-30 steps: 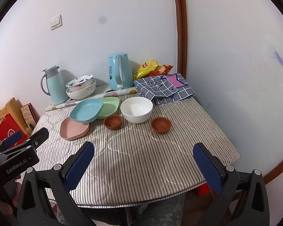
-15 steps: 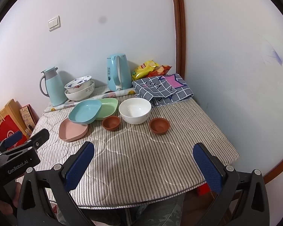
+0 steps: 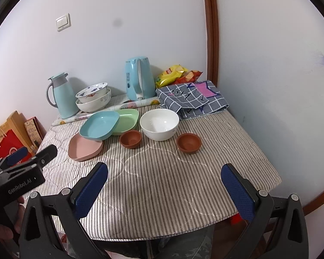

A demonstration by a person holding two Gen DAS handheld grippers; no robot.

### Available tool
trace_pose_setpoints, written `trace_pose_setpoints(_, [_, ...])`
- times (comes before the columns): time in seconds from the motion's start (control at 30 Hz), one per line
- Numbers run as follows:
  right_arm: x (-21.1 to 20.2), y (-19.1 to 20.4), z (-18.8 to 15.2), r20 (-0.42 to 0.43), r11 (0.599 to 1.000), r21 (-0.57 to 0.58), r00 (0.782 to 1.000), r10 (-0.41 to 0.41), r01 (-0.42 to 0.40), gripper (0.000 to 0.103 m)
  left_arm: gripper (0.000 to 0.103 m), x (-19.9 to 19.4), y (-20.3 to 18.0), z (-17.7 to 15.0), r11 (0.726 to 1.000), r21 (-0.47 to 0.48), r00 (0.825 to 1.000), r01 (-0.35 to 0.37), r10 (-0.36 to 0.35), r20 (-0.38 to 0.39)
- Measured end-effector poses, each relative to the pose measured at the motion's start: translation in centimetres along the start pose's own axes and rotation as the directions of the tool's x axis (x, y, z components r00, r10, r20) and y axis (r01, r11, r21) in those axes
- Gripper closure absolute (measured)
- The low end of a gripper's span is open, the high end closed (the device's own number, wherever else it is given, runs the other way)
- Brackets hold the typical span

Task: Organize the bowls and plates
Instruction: 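Move the right tool to the blue plate rim and close on it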

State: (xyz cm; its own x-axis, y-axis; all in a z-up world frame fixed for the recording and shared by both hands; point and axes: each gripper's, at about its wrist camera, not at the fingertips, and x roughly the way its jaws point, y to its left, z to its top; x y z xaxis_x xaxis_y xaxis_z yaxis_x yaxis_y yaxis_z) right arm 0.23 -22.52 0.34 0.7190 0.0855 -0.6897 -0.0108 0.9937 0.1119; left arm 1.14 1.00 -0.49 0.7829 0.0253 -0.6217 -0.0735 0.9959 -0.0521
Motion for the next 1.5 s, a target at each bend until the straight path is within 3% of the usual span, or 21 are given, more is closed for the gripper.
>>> trace_pose_setpoints(0.43, [2.8, 2.0, 1.8, -0.021, 0.998, -0.021, 0.998, 0.066, -0.067, 0.000, 0.000, 3.2, 1.3, 1.9, 1.000, -0.020, 0.999, 0.006, -0.007, -0.035])
trace_pose_setpoints(0.87, [6.4, 3.0, 3.8, -0.049, 0.990, 0.027, 0.989, 0.142, -0.141, 0.001, 0.002, 6.7, 3.0, 3.7, 0.999, -0.046, 0.998, 0.002, -0.005, -0.069])
trace_pose_setpoints(1.5, [13.4, 5.3, 6.3, -0.146, 0.995, 0.043, 0.984, 0.101, -0.096, 0.011, 0.013, 11.9, 7.7, 6.1, 0.995, -0.101, 0.993, -0.009, -0.003, -0.117])
